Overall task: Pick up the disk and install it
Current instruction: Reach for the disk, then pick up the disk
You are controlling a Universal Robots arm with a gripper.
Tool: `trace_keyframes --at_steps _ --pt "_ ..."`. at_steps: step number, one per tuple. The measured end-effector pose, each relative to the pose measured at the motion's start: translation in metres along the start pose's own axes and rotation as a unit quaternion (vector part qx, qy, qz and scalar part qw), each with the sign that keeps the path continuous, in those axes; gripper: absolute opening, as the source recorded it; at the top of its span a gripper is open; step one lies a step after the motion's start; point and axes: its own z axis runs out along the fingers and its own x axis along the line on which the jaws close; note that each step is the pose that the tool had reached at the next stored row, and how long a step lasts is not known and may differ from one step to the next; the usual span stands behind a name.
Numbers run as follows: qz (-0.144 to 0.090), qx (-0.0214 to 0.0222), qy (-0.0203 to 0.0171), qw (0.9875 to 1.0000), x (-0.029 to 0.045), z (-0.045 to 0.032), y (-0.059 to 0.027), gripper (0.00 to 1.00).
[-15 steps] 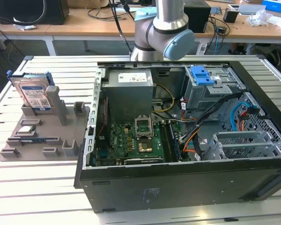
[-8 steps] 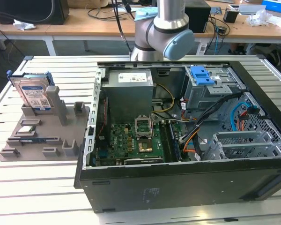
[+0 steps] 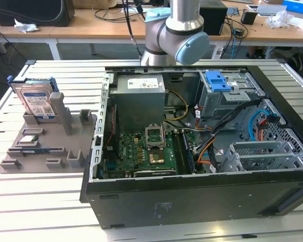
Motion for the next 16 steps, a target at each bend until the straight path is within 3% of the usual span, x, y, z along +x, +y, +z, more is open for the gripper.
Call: trace_keyframes --at_steps 16 --pt "0.000 0.0004 0.0000 1.0000 -0.0006 0.0004 0.0028 0.10"
